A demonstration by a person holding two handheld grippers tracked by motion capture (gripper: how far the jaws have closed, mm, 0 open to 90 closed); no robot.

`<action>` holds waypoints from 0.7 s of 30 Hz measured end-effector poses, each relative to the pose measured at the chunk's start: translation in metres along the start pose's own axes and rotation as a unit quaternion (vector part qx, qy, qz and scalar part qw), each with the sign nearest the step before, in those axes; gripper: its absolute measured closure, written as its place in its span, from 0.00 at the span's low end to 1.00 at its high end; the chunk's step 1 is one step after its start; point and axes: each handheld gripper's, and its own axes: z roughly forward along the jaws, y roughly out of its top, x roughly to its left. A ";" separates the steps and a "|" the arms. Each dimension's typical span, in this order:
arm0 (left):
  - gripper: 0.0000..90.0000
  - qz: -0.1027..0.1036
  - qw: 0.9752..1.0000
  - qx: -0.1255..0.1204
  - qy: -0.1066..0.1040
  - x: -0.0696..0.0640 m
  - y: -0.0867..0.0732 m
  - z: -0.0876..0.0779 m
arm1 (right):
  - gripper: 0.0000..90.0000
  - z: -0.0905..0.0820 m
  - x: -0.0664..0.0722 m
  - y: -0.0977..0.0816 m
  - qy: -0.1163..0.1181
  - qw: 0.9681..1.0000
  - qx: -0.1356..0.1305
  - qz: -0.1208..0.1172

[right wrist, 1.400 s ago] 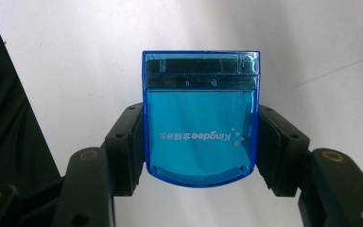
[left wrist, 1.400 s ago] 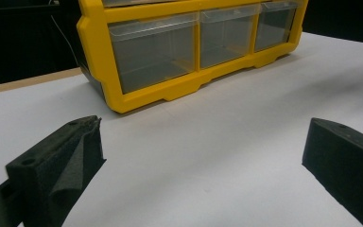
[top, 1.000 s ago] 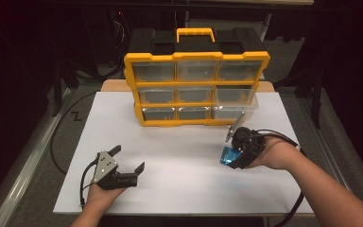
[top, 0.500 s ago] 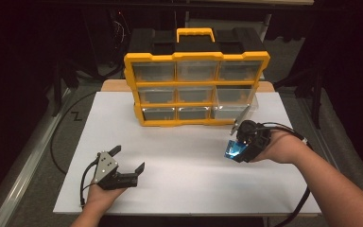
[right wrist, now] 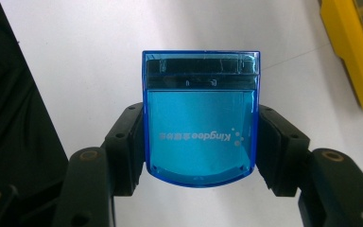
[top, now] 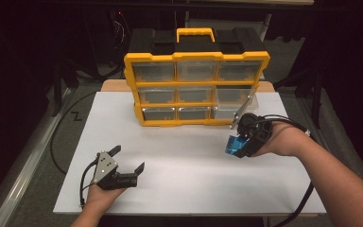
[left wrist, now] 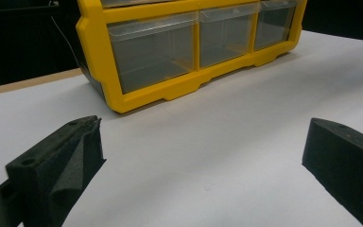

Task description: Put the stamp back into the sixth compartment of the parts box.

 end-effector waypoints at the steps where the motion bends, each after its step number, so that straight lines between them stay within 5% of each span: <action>1: 0.00 0.000 1.000 0.000 0.000 0.000 0.000 0.000 | 0.49 -0.002 0.000 0.001 0.000 1.000 0.000 -0.001; 21: 0.00 0.003 1.000 0.001 0.000 0.000 0.000 0.000 | 0.49 -0.043 -0.008 0.015 -0.011 1.000 -0.008 -0.010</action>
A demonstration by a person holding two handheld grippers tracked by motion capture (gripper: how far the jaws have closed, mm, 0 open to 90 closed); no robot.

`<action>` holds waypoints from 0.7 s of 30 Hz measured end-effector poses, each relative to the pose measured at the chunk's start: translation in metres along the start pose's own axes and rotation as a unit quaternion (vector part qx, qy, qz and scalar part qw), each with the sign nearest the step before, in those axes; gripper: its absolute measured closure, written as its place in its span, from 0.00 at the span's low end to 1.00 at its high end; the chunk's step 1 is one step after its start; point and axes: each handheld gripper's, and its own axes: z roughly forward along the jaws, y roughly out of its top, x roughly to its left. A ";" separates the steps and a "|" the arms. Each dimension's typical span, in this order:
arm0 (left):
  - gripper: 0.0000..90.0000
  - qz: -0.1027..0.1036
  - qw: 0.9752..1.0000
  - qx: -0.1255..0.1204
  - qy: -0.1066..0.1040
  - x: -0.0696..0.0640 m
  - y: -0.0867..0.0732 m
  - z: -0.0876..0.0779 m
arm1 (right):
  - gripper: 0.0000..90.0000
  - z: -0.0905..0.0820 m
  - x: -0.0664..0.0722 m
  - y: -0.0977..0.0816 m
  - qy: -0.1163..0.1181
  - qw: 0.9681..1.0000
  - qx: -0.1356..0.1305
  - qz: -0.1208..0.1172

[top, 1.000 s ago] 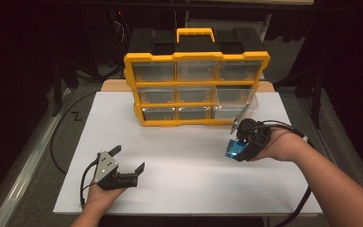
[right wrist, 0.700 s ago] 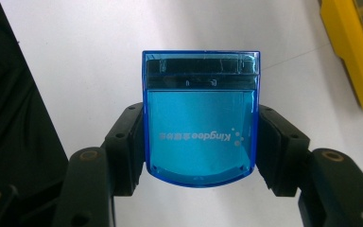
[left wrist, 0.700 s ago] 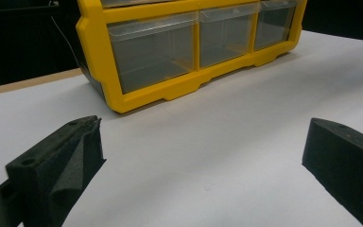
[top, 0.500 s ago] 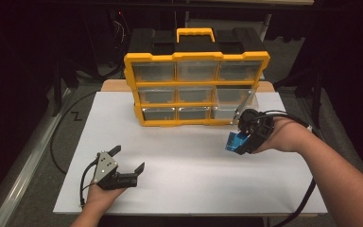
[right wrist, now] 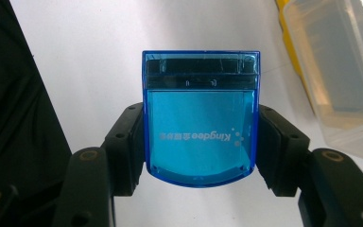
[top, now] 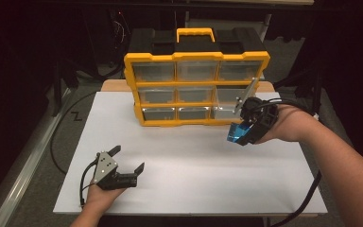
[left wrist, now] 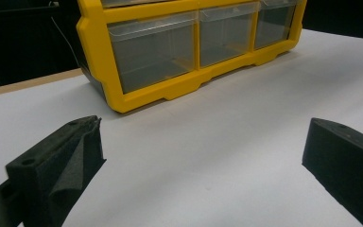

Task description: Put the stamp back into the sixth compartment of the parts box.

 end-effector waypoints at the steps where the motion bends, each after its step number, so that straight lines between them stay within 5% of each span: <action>1: 0.00 0.000 1.000 0.000 0.000 0.000 0.000 0.000 | 0.49 0.000 0.000 0.000 0.000 1.000 0.000 0.000; 21: 0.00 -0.001 1.000 -0.002 -0.001 0.000 0.000 0.000 | 0.49 -0.030 -0.018 0.014 -0.034 0.999 -0.005 0.009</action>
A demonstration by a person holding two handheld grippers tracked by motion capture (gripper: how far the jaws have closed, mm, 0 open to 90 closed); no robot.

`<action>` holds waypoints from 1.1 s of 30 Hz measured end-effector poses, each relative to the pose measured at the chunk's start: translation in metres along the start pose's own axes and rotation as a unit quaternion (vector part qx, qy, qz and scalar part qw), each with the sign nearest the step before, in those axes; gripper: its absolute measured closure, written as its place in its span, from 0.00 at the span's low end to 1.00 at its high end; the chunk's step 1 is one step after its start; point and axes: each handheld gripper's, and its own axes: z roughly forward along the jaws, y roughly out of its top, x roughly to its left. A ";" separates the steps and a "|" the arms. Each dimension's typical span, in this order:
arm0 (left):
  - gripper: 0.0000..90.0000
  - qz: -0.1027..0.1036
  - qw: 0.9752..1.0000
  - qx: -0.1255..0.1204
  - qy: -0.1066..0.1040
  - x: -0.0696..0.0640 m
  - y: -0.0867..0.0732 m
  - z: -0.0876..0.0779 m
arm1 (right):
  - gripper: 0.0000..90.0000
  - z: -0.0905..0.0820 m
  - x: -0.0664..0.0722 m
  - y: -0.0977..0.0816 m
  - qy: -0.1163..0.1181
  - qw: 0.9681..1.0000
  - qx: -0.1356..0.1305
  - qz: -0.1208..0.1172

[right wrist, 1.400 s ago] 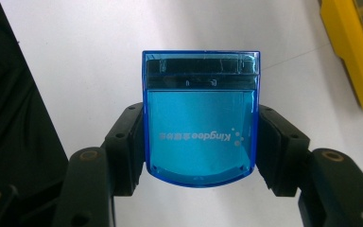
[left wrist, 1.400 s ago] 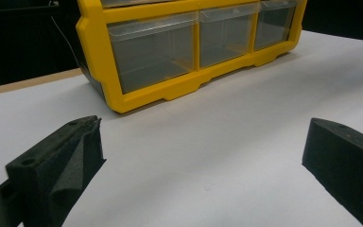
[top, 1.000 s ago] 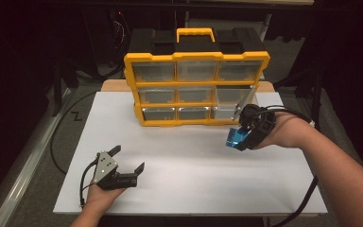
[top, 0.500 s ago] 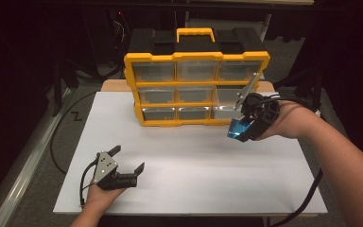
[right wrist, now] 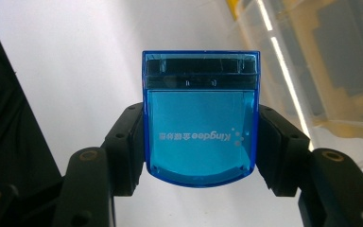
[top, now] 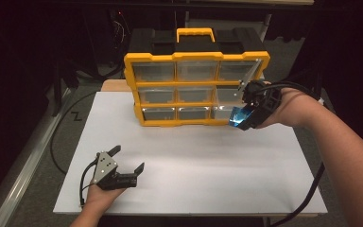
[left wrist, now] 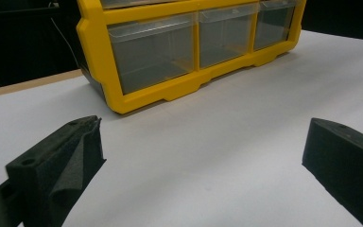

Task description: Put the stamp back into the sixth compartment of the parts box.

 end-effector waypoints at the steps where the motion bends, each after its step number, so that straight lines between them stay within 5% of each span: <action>1: 0.00 0.000 1.000 0.000 0.000 0.000 0.000 0.000 | 0.49 -0.001 -0.001 0.000 -0.001 1.000 0.000 0.001; 33: 0.00 -0.005 1.000 -0.004 -0.001 0.001 0.000 0.000 | 0.49 -0.008 -0.038 0.031 -0.028 1.000 0.004 0.009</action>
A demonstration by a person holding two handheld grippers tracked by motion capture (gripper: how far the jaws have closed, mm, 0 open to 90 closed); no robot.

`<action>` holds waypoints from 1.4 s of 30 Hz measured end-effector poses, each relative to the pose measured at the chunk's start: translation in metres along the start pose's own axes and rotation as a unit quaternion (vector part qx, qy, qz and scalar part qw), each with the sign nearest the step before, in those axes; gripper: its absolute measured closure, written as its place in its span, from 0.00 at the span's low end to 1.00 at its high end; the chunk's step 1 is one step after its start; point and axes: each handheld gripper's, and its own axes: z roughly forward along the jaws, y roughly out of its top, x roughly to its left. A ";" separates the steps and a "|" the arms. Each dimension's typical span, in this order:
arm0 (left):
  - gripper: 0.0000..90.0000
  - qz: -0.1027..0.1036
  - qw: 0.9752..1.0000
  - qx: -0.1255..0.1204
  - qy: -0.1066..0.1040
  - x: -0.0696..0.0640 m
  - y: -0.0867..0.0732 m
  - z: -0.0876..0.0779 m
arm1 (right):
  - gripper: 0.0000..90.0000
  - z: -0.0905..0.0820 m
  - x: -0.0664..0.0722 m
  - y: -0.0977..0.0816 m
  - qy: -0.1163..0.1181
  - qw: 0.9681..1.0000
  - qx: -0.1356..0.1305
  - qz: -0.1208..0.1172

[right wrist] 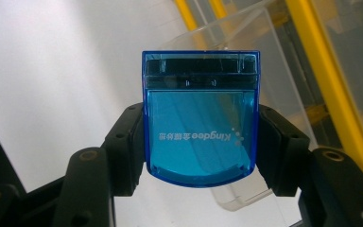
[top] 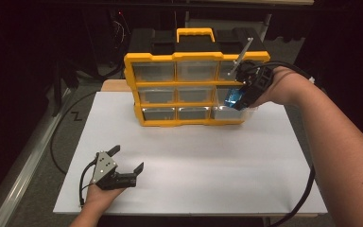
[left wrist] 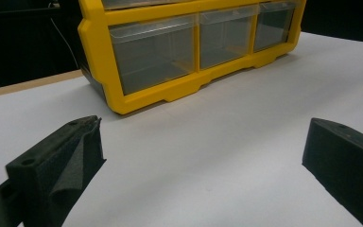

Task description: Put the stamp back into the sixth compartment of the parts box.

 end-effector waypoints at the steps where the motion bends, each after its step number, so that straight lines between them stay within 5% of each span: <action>1: 0.00 0.000 1.000 0.000 0.000 0.000 0.000 0.000 | 0.49 0.001 -0.001 0.001 -0.003 1.000 0.000 0.001; 26: 0.00 -0.002 1.000 0.003 0.001 0.001 -0.001 -0.001 | 0.49 0.018 -0.032 0.005 -0.010 1.000 0.014 0.008; 42: 0.00 -0.002 1.000 0.001 -0.002 0.001 -0.001 -0.002 | 0.49 0.022 -0.035 0.006 -0.002 1.000 0.012 0.015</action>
